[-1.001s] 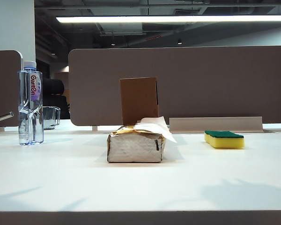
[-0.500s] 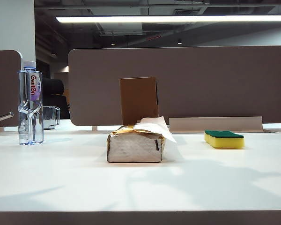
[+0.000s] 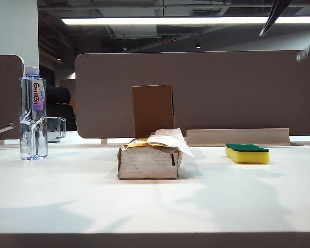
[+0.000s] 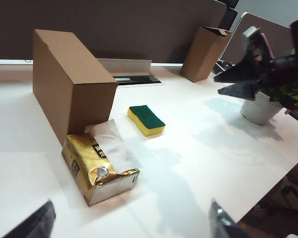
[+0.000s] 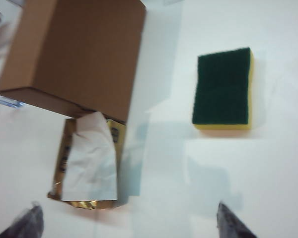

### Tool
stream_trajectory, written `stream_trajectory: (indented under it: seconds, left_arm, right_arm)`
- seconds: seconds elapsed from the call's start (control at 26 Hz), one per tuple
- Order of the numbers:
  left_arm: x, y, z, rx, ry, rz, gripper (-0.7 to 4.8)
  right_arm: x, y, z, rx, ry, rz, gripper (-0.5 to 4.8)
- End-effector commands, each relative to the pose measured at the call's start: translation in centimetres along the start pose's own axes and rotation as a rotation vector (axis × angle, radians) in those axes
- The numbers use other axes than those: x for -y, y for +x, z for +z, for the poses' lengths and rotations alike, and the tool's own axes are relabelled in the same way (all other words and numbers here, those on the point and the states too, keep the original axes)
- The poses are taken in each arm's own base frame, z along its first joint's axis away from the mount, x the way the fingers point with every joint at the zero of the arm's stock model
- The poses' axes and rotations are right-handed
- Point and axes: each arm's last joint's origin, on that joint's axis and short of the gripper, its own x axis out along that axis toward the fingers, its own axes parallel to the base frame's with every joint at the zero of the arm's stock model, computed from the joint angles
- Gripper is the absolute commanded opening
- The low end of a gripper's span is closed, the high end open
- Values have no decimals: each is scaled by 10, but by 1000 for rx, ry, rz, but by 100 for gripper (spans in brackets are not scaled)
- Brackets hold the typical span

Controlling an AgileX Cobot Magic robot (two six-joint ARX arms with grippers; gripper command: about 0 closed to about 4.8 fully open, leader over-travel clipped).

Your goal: Move the sponge from right to left to wipe the table, avoiding obstacles on the table, and finally reaching the bottle of mineral water.

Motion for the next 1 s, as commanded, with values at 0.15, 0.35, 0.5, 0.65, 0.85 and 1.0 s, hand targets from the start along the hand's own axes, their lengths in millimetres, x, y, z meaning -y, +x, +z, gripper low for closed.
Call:
stream_trajectory:
  seconds: [0.15, 0.35, 0.5, 0.65, 0.85, 1.0]
  left_arm:
    - [1, -1, 4, 15, 24, -14, 400]
    - [2, -1, 3, 9, 24, -45, 400]
    - [2, 0, 3, 8, 28, -47, 400]
    - [0, 2, 3, -8, 58, -60, 400]
    - [-3, 6, 3, -24, 51, -72, 400]
    - [-4, 7, 3, -33, 52, -71, 400]
  right_arm:
    - [16, 37, 17, -41, -22, -17, 441]
    - [33, 70, 35, -80, -16, -43, 441]
    - [49, 98, 45, -121, 13, -61, 441]
    - [68, 128, 36, -195, 53, -80, 441]
    - [83, 150, 29, -222, 63, -110, 441]
    - [92, 164, 28, -200, 48, -123, 440]
